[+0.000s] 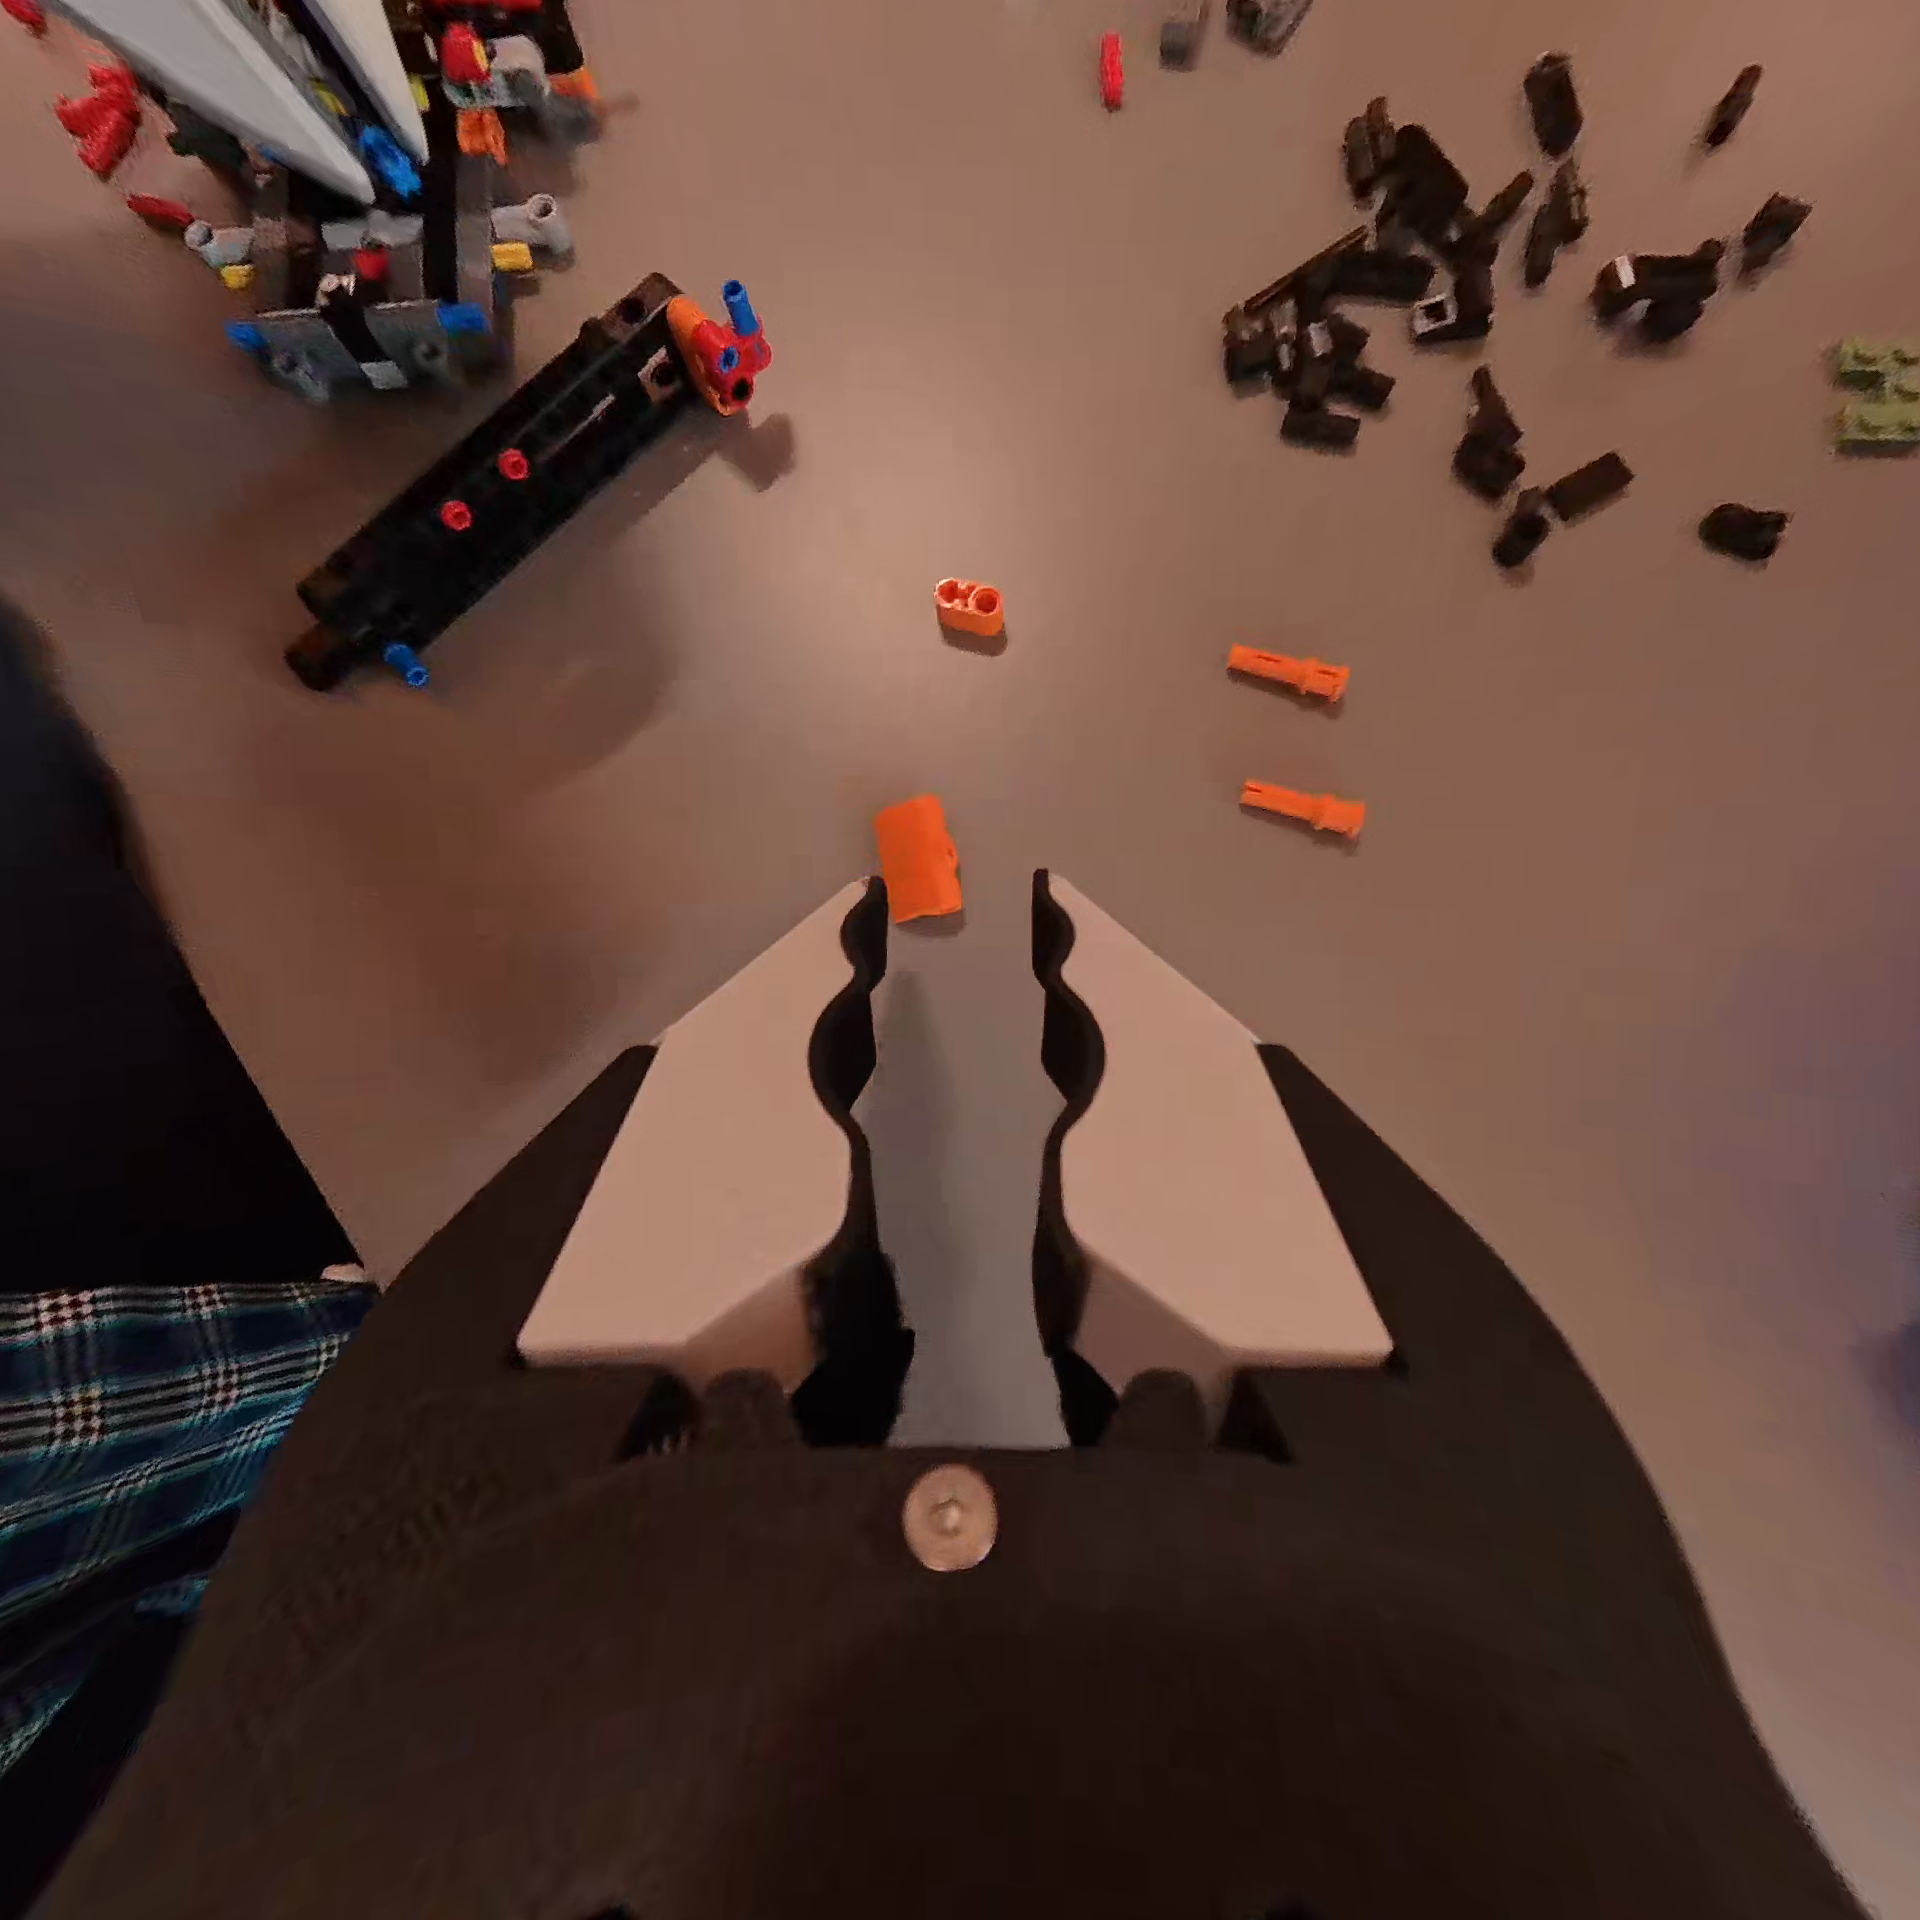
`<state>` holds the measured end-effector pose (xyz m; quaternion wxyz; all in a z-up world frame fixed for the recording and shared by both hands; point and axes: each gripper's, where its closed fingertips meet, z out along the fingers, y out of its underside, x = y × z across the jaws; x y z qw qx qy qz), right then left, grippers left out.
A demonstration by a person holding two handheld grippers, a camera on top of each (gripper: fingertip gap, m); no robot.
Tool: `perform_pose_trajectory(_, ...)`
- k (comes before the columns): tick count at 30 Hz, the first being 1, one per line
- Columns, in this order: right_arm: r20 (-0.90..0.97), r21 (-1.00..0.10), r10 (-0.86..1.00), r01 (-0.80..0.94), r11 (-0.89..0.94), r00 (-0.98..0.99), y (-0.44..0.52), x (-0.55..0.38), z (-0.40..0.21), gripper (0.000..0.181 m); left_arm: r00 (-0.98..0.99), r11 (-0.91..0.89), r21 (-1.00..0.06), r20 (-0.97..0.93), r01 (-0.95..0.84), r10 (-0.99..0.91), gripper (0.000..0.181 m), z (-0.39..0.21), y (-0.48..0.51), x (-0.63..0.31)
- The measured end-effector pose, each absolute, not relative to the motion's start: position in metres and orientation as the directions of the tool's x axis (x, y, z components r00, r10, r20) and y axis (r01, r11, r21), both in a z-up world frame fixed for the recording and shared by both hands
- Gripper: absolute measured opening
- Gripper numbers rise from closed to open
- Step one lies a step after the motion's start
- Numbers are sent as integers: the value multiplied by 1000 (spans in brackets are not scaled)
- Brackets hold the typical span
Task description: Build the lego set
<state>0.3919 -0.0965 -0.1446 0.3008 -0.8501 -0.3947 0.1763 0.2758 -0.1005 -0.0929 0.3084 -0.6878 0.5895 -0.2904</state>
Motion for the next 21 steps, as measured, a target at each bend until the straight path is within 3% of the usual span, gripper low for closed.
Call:
perform_pose_trajectory(3, -74, -646, 777, 564, -515, 625, -100, 389, -153, 26, 147, -132, -765, 49, -631, -988, 5, -95, -100, 271)
perform_pose_trajectory(7, -66, -645, 781, 571, -508, 621, -98, 387, -158, 11, 137, -131, -755, 55, -642, -989, 5, -99, -100, 271)
perform_pose_trajectory(10, -140, -618, 700, 490, -615, 701, -99, 385, -160, 8, 131, -122, -752, 48, -648, -990, 4, -99, -101, 275)
perform_pose_trajectory(12, -270, -614, 667, 409, -675, 694, -115, 368, -155, 12, 128, -121, -753, 49, -646, -991, 5, -99, -102, 276)
perform_pose_trajectory(15, -284, -632, 668, 390, -670, 687, -122, 369, -145, 20, 124, -126, -753, 60, -646, -991, 5, -101, -104, 277)
perform_pose_trajectory(18, -246, -682, 776, 465, -564, 580, -128, 366, -135, 20, 118, -127, -744, 65, -656, -991, 5, -104, -107, 275)
perform_pose_trajectory(21, -80, -641, 922, 689, -339, 379, -134, 357, -145, 27, 114, -124, -737, 64, -664, -991, 5, -105, -110, 272)
